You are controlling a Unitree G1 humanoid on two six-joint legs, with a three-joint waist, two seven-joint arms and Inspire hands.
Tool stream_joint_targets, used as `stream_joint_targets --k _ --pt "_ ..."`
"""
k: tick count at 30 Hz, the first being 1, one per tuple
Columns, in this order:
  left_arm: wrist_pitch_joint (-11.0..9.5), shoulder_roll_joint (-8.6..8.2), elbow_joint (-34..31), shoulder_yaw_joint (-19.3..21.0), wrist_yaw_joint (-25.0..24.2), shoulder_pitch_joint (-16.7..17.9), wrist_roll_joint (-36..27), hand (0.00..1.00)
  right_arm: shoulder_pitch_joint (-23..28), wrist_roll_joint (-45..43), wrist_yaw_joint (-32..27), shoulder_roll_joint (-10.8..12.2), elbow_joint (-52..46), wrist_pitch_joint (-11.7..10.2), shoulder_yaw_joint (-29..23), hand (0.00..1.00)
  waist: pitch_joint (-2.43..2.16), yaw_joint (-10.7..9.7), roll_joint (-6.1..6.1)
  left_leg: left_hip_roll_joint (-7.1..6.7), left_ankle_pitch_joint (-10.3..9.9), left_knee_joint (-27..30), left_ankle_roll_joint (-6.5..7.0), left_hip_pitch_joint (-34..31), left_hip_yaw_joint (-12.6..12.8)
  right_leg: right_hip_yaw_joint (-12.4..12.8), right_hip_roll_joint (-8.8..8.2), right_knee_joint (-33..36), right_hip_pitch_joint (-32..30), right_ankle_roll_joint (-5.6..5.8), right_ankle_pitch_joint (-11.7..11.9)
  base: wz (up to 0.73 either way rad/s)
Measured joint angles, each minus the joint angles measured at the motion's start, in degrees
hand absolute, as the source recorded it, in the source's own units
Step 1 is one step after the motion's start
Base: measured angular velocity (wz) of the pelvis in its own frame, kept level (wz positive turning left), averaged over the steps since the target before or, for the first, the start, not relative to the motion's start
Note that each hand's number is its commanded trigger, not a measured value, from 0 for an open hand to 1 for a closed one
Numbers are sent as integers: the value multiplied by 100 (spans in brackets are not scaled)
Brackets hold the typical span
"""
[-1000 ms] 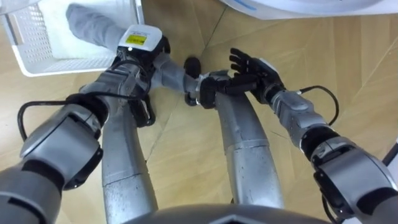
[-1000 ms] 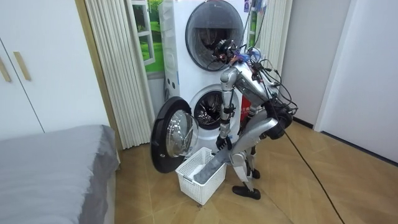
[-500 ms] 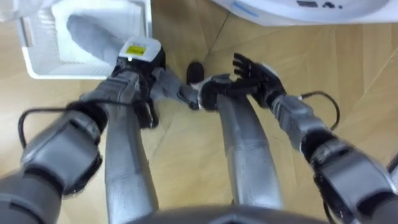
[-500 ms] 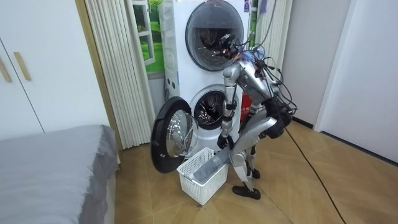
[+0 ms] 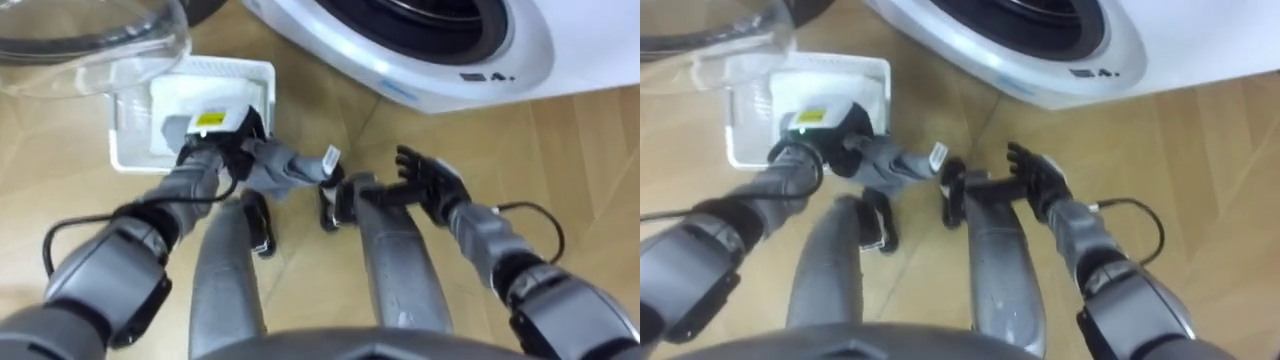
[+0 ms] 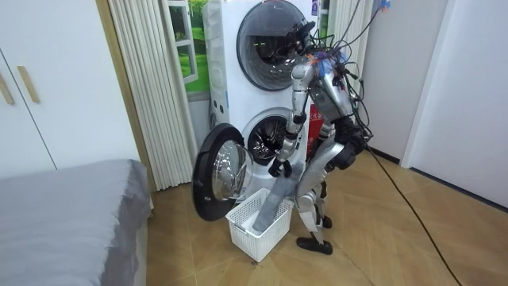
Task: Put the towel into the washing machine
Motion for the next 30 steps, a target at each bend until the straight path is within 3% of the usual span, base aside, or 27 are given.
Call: stream_joint_targets --k 4,7,12,14,17,20,22,25,30 --pt "-26 -4 -324 178 -29 76 -893 100 11 -243 13 -5 -25 -3 -30 0 -20 92 45 -12 48 -174 -6 260 -5 -34 -8 -139 257 15 4 6" --pt "-60 -118 -610 280 -329 199 -1967 100 20 -478 20 4 -24 -4 -26 0 -17 203 66 -21 58 -250 -9 470 -2 -43 -15 -197 470 31 -6 3" --pt "-132 -212 -1032 169 -1486 490 -4179 100 -17 -1091 29 39 -105 -5 -5 0 -27 357 80 -19 97 -349 5 600 -26 -107 -22 -328 648 47 22 6" --pt "-135 -264 -1157 139 -1880 616 -4729 100 -10 -1162 72 48 -106 -1 -5 0 -41 454 97 -20 98 -359 6 616 -49 -145 -28 -352 688 47 23 6" --pt "-135 -378 -1379 91 -2538 941 -5664 100 66 -1326 166 85 -176 0 -129 0 -163 619 113 -11 123 -454 -2 670 -56 -150 2 -471 744 54 67 1" --pt "-127 -407 -1490 40 -3143 1163 -6577 100 71 -1382 293 126 -305 1 -159 0 -169 668 117 -16 136 -531 -9 821 -69 -175 7 -555 915 56 68 3" --pt "-85 -420 -1522 -86 -3505 1254 -7208 100 108 -1382 324 134 -325 7 -155 0 -221 674 137 -15 151 -568 -8 870 -102 -250 7 -634 1013 63 73 14" --pt "-14 -431 -1521 -173 -3858 1293 -7601 100 127 -1387 335 170 -324 20 -173 0 -231 684 132 -19 161 -619 -4 914 -108 -253 5 -678 1058 72 85 2" --pt "318 -500 -1510 -390 -4546 1320 -8255 100 163 -1377 393 248 -323 225 -178 0 -232 666 124 -48 210 -702 -1 929 -92 -232 -12 -706 1034 81 108 0"
